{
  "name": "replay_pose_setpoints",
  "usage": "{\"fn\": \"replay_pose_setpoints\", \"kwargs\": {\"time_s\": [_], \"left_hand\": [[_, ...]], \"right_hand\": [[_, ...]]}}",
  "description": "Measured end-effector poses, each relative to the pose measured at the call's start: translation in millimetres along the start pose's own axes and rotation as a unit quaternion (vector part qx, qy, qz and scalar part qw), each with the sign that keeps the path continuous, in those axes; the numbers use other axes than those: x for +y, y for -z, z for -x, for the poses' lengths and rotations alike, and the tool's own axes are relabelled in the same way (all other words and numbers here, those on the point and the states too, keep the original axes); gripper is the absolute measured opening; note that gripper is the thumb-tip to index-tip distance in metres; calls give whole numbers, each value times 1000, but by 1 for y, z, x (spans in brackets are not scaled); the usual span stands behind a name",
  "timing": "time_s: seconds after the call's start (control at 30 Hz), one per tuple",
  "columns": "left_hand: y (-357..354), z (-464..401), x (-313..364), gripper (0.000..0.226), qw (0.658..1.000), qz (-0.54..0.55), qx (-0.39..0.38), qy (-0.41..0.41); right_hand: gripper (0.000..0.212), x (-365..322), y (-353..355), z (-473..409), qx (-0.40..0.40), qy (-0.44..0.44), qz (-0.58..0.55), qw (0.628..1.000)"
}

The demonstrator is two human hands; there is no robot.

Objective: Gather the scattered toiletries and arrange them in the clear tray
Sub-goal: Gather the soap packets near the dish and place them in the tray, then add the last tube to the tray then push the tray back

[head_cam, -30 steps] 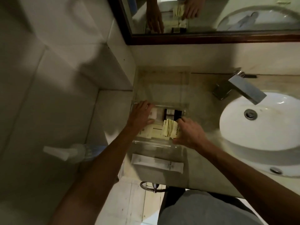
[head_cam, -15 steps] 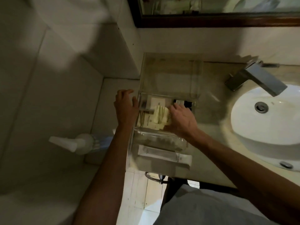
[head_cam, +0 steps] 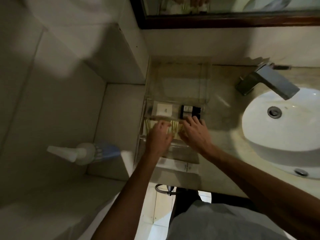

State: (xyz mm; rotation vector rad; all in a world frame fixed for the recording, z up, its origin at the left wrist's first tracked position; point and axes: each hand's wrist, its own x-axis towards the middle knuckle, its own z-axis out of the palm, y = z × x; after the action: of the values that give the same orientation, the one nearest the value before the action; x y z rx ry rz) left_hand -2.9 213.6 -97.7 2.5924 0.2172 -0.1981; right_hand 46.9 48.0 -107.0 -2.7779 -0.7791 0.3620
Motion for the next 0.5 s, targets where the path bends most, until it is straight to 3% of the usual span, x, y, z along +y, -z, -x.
{"fn": "replay_pose_setpoints", "kwargs": {"time_s": [0.1,0.23,0.37,0.5], "left_hand": [[-15,7,9,27,998,-51,-24,11],[-19,9,40,40,995,-80,51,20],[-50,13,123,44,991,-40,67,-111],[-113,14,249,47,975,16,0,-222]], "right_hand": [[45,9,2,8,7,12,-11,1000],[40,38,25,33,87,-22,-59,994],[32,102,49,101,129,-94,-79,984],[25,208,60,201,167,-237,-100,952]]}}
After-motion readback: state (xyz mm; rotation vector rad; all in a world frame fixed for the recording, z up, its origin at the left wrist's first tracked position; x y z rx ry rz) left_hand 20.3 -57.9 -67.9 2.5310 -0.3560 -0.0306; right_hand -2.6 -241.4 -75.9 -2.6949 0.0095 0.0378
